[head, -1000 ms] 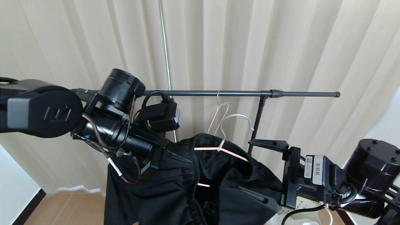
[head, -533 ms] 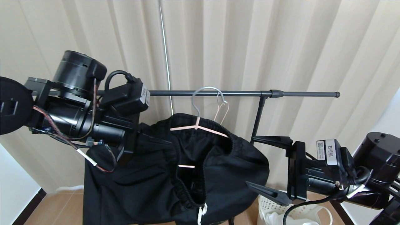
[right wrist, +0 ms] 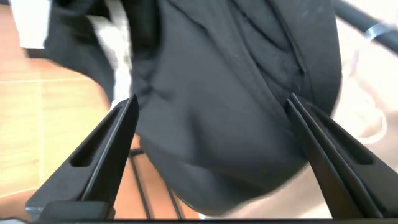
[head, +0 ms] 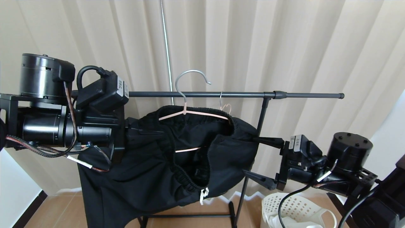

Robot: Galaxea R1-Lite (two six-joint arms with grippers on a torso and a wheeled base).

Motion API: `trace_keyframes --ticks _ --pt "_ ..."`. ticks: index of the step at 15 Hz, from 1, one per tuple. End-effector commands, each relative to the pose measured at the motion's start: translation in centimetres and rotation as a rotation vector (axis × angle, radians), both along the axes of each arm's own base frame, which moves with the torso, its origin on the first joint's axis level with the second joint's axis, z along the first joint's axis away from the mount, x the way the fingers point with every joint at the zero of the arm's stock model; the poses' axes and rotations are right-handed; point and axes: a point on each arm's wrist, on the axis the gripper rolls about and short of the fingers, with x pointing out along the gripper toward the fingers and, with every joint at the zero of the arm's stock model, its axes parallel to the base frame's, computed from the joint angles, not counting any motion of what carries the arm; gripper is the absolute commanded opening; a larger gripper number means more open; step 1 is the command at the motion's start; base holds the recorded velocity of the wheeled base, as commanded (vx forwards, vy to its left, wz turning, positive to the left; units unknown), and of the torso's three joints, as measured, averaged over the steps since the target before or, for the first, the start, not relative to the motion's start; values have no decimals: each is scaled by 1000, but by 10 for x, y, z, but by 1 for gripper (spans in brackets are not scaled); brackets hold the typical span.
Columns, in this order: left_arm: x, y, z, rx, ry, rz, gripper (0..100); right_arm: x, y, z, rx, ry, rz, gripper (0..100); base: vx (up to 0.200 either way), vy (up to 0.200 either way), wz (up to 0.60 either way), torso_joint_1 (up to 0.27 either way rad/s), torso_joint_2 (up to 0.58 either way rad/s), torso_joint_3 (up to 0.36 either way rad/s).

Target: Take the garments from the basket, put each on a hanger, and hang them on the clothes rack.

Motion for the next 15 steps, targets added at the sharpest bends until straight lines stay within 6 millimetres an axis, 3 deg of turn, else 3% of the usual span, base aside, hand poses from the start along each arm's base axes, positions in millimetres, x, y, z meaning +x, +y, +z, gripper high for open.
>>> trace_keyframes --ticks 1,5,10,13,15 --pt "-7 2 -7 -11 1 4 0 14 1 -25 -25 67 -21 100 0 0 0 0 0 0" --pt "-11 3 -5 -17 -16 5 0 19 -4 -19 4 1 -42 100 0 0 0 0 0 0" --pt "-9 9 -7 -14 -8 33 0 1 -12 15 40 -106 -42 100 0 0 0 0 0 0" --pt "-11 12 -5 -16 -14 42 0 1 -18 18 42 -117 -58 100 0 0 0 0 0 0" --pt "-20 14 1 -42 -11 53 0 12 -18 1 27 -69 -71 100 0 0 0 0 0 0"
